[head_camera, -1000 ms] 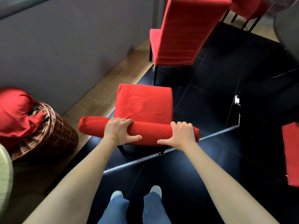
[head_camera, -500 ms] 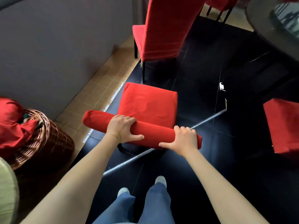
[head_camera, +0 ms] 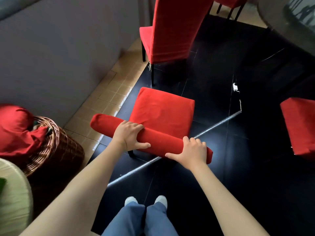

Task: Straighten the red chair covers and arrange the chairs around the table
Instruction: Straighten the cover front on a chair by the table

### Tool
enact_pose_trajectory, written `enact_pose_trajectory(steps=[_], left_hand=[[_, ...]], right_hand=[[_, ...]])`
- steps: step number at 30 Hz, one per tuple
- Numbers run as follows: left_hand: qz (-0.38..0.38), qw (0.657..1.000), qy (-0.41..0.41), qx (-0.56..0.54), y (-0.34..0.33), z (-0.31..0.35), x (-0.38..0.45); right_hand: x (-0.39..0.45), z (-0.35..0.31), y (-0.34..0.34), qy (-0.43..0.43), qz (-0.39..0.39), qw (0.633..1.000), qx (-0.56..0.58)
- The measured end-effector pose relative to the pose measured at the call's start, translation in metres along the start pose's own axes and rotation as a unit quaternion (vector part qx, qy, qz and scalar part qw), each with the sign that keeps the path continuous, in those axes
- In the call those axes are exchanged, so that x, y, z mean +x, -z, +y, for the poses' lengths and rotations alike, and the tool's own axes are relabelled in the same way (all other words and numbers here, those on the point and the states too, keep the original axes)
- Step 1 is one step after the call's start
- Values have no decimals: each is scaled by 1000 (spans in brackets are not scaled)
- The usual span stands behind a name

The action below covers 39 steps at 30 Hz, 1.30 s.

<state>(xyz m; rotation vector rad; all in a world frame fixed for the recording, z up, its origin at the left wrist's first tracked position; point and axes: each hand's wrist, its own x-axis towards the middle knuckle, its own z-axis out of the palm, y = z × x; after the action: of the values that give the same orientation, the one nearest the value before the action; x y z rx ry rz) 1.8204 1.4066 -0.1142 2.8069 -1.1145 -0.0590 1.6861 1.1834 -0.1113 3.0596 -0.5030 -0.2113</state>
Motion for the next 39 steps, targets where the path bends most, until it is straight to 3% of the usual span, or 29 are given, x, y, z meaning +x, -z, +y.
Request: enact_pose_trajectory(steps=[19,39], left_hand=[[-39,990,-131,33,4,-32,-24],[-22,970,-241,21,6,-61,-40]], right_hand=[[-80,-66,-8,-133,6,991,24],[-126,-129,-15,-232,0,972,35]])
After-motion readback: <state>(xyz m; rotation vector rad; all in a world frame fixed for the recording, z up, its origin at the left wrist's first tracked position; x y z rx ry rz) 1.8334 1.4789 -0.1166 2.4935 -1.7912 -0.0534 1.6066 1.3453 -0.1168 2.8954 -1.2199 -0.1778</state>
